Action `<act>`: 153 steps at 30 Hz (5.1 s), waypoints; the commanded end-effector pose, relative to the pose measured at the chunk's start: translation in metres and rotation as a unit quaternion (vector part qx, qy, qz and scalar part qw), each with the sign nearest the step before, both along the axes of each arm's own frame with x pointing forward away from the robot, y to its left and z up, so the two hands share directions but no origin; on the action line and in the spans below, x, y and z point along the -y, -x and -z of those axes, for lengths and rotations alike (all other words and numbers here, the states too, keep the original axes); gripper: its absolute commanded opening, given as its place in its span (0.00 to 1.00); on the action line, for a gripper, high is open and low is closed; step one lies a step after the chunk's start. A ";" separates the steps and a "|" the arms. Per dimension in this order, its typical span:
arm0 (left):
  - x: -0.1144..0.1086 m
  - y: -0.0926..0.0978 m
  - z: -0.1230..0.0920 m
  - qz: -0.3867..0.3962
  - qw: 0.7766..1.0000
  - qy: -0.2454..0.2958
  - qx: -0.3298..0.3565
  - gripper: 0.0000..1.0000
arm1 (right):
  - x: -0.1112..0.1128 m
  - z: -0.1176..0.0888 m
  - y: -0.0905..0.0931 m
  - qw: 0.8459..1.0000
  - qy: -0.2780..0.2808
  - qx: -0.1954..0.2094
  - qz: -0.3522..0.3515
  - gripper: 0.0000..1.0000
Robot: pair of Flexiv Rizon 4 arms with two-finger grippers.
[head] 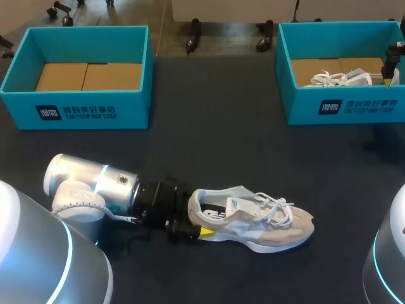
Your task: Take the shoe out of the shoebox, open the shoe tongue, remove and reinsert the insole, then place the shoe into the shoebox
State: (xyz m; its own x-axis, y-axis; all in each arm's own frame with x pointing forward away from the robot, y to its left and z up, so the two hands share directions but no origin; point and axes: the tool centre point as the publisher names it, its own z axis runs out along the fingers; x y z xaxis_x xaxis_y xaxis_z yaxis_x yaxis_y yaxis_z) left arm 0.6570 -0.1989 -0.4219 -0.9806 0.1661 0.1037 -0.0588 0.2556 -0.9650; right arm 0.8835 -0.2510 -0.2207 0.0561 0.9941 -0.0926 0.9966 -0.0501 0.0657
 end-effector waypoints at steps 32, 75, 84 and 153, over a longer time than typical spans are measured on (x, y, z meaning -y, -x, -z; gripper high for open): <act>-0.001 -0.003 0.003 0.001 1.000 -0.001 0.000 0.00 | -0.110 -0.008 0.085 0.999 -0.022 0.015 0.042 1.00; -0.001 -0.003 0.003 0.001 1.000 -0.001 0.000 0.00 | -0.292 0.026 0.185 0.999 -0.041 0.006 -0.017 1.00; -0.001 -0.003 0.003 0.001 1.000 -0.001 0.000 0.00 | -0.326 0.044 0.211 0.998 -0.031 0.001 -0.046 1.00; -0.001 -0.003 0.003 0.001 1.000 -0.001 0.000 0.00 | -0.421 0.128 0.245 0.974 0.200 0.001 0.107 1.00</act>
